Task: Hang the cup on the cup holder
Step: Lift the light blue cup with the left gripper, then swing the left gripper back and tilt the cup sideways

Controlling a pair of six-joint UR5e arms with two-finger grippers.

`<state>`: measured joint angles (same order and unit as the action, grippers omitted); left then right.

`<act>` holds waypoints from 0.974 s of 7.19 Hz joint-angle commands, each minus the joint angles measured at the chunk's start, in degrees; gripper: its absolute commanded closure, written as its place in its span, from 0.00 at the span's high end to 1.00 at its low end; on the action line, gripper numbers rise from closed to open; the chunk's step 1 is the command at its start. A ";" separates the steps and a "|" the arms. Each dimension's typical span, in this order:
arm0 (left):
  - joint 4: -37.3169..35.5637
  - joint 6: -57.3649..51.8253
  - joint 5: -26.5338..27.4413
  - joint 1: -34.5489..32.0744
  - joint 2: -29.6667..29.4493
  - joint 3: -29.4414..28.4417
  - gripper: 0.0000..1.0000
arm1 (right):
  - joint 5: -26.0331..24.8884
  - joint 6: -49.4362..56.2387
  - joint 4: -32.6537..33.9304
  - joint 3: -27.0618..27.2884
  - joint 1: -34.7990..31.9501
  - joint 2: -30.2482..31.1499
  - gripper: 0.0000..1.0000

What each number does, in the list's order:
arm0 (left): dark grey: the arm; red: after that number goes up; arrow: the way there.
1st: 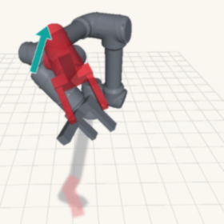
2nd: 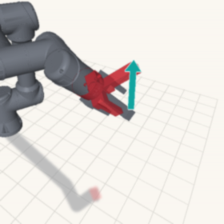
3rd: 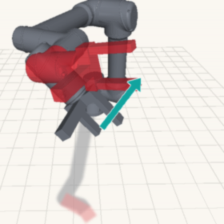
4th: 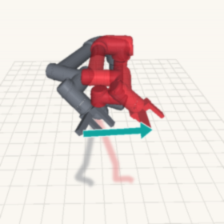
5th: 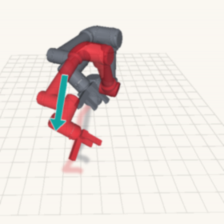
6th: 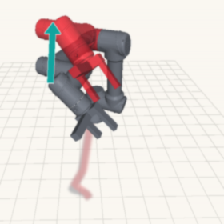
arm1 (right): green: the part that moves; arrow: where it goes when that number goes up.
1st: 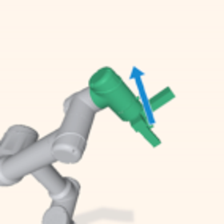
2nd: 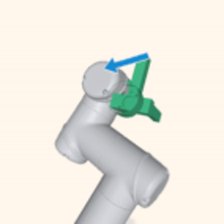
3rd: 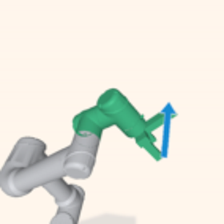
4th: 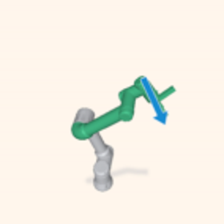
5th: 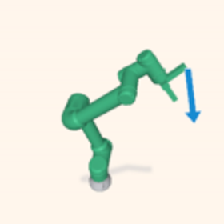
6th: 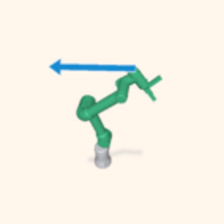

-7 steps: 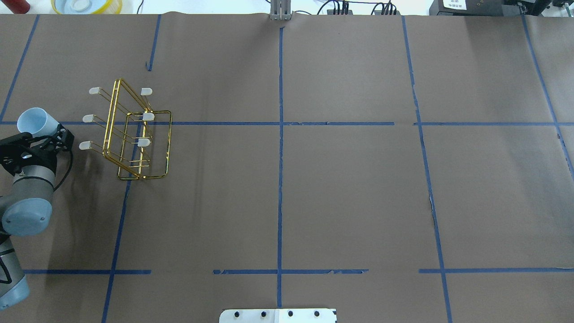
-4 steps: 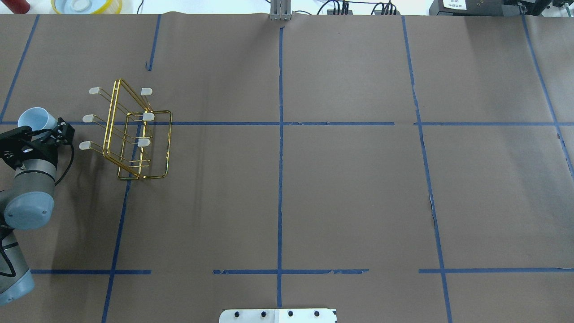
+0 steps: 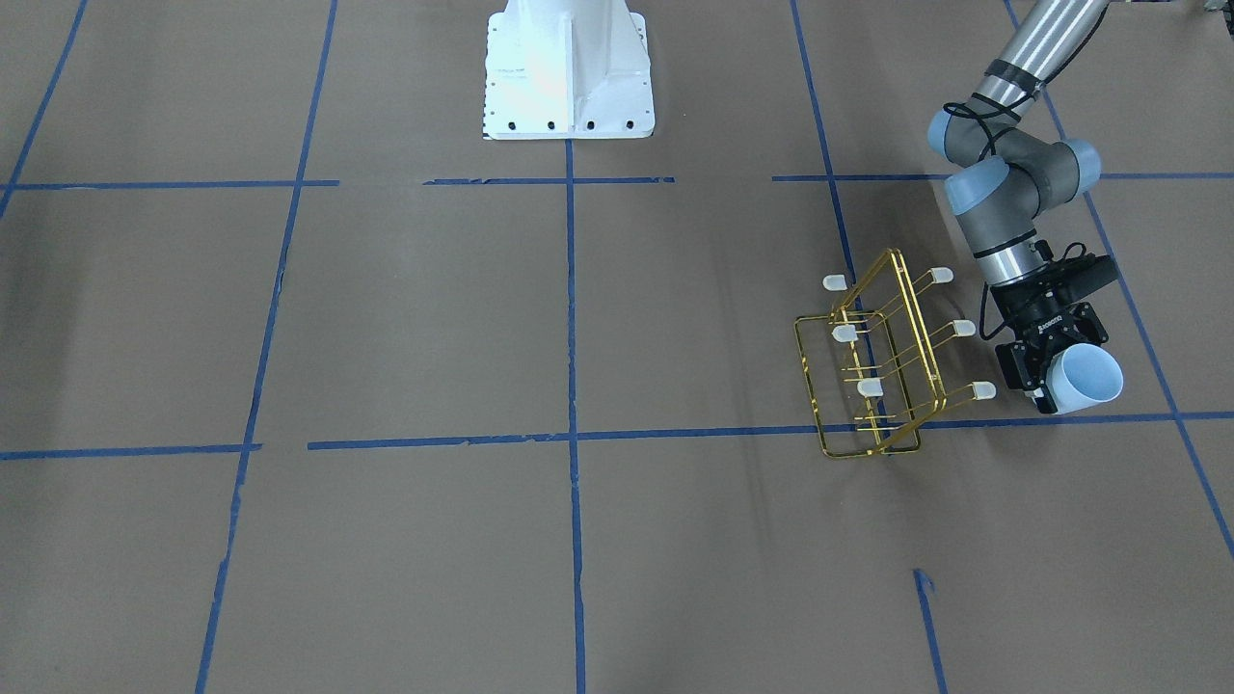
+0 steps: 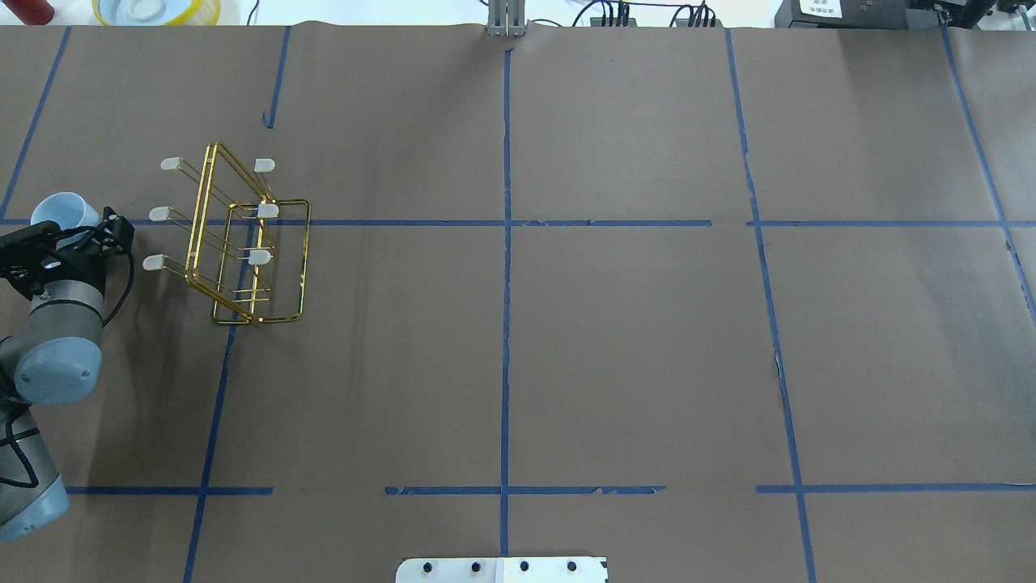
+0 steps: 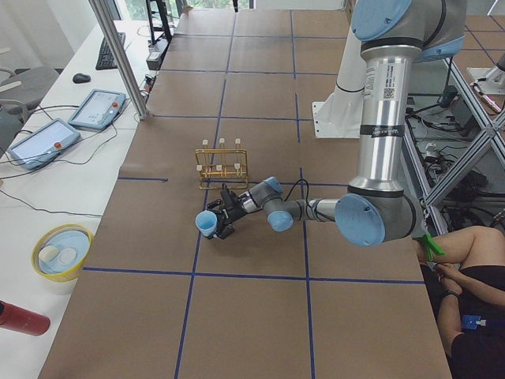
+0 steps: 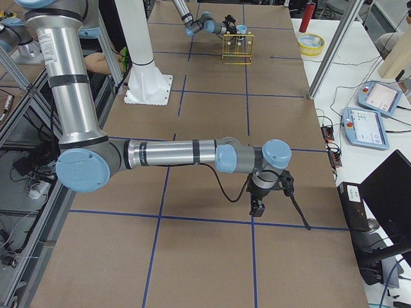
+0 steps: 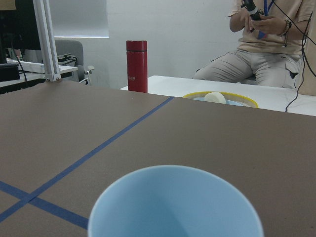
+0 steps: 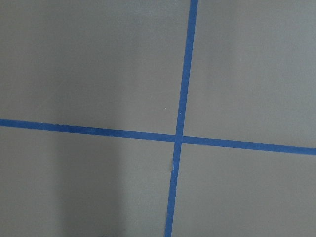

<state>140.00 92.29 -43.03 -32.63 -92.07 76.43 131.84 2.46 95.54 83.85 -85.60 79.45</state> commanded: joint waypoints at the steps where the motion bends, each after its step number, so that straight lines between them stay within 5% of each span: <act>1: 0.09 -0.09 -0.03 -0.41 -0.04 -0.58 0.50 | 0.00 0.00 0.08 0.00 -0.01 0.00 1.00; 2: 0.18 -0.09 -0.73 -1.72 0.05 -0.06 0.08 | 0.00 0.00 0.08 0.00 -0.01 0.00 1.00; 4: 0.62 -8.73 -9.64 -9.07 1.01 8.33 0.00 | 0.00 0.00 0.00 0.00 -0.01 0.00 1.00; 6: 13.04 -18.43 -20.89 -16.81 6.17 15.04 0.00 | 0.00 0.00 0.00 0.00 -0.01 0.00 1.00; 7: 19.45 -18.90 -30.61 -22.50 7.42 17.24 0.00 | 0.00 0.00 0.08 0.00 -0.01 0.00 1.00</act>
<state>152.00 75.86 -63.87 -49.15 -86.71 90.51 131.84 2.46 95.56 83.85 -85.61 79.46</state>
